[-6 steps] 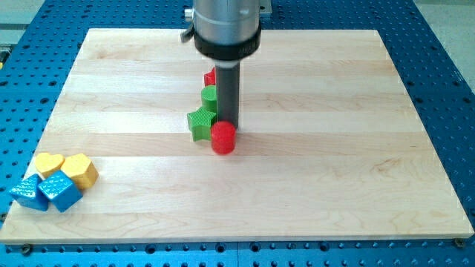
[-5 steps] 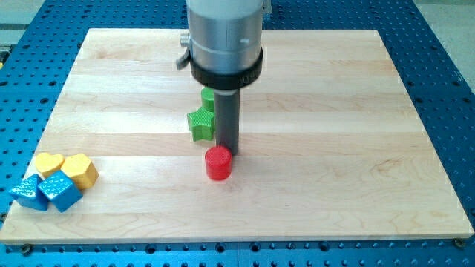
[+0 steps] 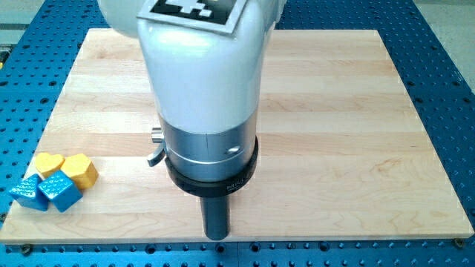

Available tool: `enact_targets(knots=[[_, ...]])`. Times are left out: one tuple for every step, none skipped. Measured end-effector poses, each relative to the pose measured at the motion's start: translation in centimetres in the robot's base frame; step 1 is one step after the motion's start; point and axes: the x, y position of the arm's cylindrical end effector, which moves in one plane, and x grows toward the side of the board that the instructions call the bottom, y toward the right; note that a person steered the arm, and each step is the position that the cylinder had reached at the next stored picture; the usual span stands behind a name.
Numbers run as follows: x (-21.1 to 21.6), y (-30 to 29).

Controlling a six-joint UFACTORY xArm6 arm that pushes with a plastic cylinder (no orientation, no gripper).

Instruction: Move the red circle upwards

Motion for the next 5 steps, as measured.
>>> enact_targets(knots=[[-0.6, 0.0], [-1.5, 0.0], [-2.9, 0.0], [-4.5, -0.3], [-6.0, -0.8]])
